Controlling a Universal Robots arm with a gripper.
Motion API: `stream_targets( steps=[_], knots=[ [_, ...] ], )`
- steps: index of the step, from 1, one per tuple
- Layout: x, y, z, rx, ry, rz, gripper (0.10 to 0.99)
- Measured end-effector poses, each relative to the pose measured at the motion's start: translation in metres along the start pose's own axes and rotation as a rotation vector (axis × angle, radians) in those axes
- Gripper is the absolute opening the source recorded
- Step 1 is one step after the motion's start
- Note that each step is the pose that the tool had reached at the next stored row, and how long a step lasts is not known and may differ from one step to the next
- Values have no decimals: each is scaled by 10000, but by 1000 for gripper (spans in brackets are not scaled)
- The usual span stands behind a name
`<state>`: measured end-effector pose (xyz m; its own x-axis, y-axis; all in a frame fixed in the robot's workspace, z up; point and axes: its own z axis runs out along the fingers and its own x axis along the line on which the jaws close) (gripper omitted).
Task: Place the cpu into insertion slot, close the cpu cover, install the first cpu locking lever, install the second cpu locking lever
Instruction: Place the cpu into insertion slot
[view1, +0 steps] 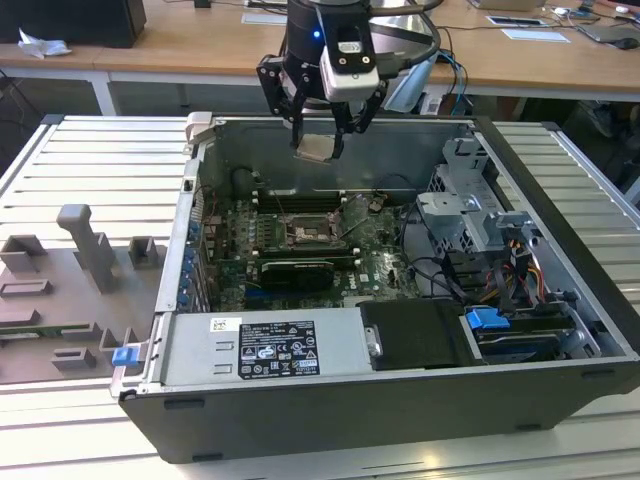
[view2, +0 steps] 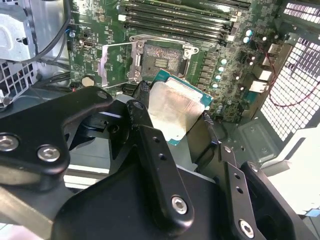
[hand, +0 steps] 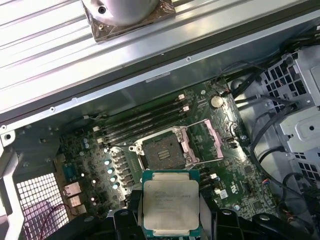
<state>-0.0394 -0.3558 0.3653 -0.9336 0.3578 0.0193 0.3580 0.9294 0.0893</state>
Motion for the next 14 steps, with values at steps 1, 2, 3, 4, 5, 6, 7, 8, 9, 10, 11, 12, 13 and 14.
stream_targets(
  steps=[1,2,3,4,5,6,7,8,9,10,11,12,13,14],
  knots=[
    [1,0,0,-1,-3,39,541],
    [3,-1,1,-1,-8,85,541],
    [2,-1,2,-3,-13,146,541],
    [3,-1,3,-4,-19,215,541],
    [3,-2,3,-4,-24,267,541],
    [3,-2,3,-5,-28,312,541],
    [3,-2,4,-7,-35,386,541],
    [3,-2,5,-8,-38,428,541],
    [3,-2,5,-9,-42,472,541],
    [3,-2,6,-10,-48,536,541],
    [3,-2,6,-11,-51,575,541],
    [3,-2,7,-12,-54,606,541],
    [3,-2,8,-12,-59,653,541],
    [3,-2,10,-15,-64,719,541]
  ],
)
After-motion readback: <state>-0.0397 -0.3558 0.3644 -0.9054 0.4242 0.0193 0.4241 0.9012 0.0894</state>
